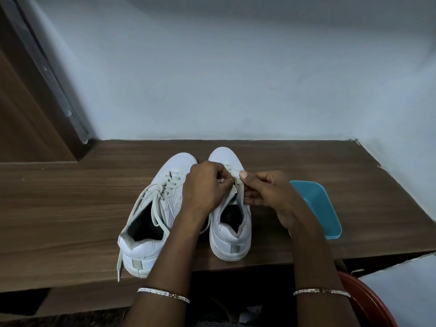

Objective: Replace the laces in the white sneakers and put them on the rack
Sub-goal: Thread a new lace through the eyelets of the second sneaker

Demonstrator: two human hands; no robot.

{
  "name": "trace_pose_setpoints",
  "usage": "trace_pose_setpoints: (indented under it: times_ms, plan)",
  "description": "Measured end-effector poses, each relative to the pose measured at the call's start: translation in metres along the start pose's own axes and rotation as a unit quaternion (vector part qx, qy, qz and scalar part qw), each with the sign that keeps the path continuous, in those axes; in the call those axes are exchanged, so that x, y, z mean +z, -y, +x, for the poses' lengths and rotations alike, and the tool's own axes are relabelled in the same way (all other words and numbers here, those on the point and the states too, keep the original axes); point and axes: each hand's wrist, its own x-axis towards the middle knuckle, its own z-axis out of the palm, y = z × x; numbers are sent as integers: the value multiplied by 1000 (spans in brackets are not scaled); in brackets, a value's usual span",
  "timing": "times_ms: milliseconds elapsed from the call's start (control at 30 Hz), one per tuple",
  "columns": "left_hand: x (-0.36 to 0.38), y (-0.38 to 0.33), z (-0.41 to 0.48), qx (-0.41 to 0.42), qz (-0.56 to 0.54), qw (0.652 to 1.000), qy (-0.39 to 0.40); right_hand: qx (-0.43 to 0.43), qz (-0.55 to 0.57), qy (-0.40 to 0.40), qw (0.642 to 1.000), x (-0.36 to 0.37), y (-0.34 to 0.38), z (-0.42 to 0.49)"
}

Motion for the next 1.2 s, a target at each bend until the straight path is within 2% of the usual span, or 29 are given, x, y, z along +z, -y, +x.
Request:
trace_pose_setpoints:
  times_ms: [200,333,467,567,667,767,867,967,1033,1100,1200]
  plan:
    - [-6,1,0,-3,27,999,16,-29,16,-53,998,14,-8,7]
    - [-6,8,2,40,-27,998,29,-35,1,-76,997,18,-12,12]
    - [-11,12,1,83,36,995,28,-35,0,-119,992,15,-13,15]
    - [-18,13,-2,82,32,993,72,-41,154,-117,980,10,-6,13]
    - [-19,16,-1,70,48,992,95,-48,325,-68,942,1,4,5]
    - [-19,20,0,62,65,992,90,-43,391,-104,914,-11,7,0]
    - [-19,21,1,51,60,993,90,-52,295,-189,935,-29,4,-2]
    - [-19,22,0,47,43,994,90,-111,83,-241,961,-39,4,-8]
    - [-19,23,1,46,37,994,96,-143,-38,-222,964,-35,5,-10]
    - [-18,24,1,47,32,993,101,-161,-138,-161,964,-26,4,-6]
    - [-17,25,2,48,23,993,104,-183,-262,-98,943,-11,-3,6]
